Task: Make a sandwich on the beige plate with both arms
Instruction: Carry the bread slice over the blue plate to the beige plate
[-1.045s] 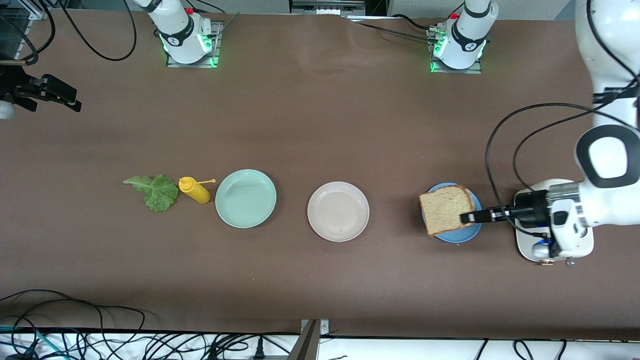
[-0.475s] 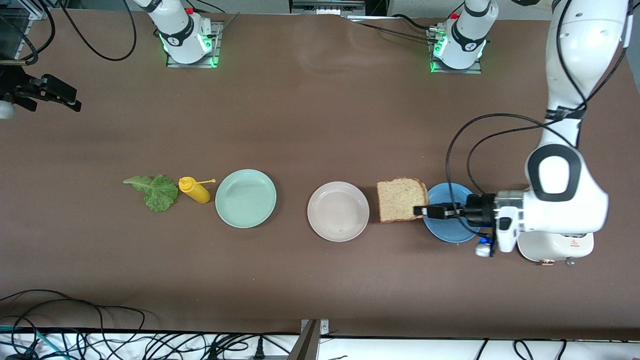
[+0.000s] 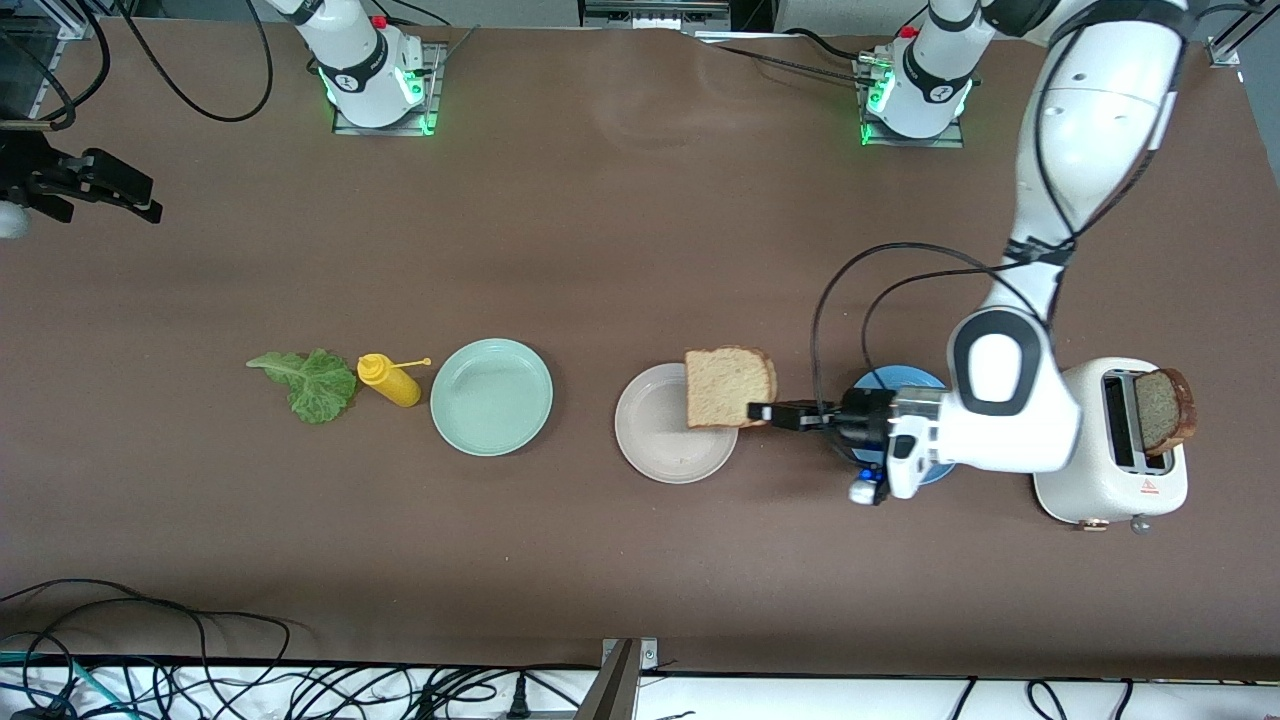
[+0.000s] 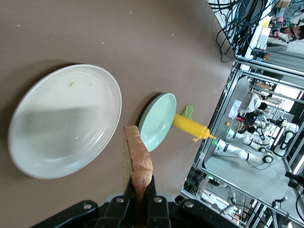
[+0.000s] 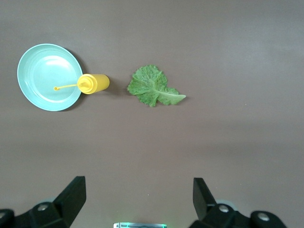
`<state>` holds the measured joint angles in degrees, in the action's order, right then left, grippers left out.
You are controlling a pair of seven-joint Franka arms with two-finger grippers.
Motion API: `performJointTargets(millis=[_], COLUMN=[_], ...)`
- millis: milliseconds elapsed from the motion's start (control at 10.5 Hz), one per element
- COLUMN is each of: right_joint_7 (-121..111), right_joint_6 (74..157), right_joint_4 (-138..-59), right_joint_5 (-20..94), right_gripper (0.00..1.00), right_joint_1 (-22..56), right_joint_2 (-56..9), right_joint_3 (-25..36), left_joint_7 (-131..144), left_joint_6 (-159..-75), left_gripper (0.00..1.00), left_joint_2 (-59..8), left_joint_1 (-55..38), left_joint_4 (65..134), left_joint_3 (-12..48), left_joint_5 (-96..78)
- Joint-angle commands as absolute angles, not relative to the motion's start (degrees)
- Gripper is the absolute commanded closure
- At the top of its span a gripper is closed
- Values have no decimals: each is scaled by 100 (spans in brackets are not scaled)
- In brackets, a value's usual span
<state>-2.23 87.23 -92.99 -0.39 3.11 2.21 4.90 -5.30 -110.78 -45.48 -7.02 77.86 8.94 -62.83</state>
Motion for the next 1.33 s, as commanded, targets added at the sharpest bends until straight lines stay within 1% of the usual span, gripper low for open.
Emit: performJointTargets(millis=[0, 475, 950, 1140, 1235], right_joint_7=[-229, -229, -229, -229, -229], right_joint_6=[8640, 8631, 8631, 8631, 8631], right_joint_4=[-9237, -9237, -9237, -9237, -9237], right_joint_5=[-35, -35, -35, -35, -35], right_gripper=[0, 0, 0, 0, 0], right_joint_1=[316, 316, 308, 316, 308], right_joint_2=[237, 237, 237, 237, 237], right_joint_3=[510, 518, 519, 519, 519], left_joint_7=[-729, -1476, -1494, -1494, -1494], left_joint_6=[-11364, -11987, -12050, -12224, -12295], left_gripper=[100, 100, 100, 100, 66], left_joint_2=[-4746, -5106, -5142, -5150, -5168], left_joint_1=[-844, -1054, -1186, -1239, -1239], left_joint_4=[7638, 7620, 7655, 7664, 7664], left_joint_3=[853, 853, 853, 853, 853], left_joint_5=[-6627, -7101, -7084, -7110, -7102])
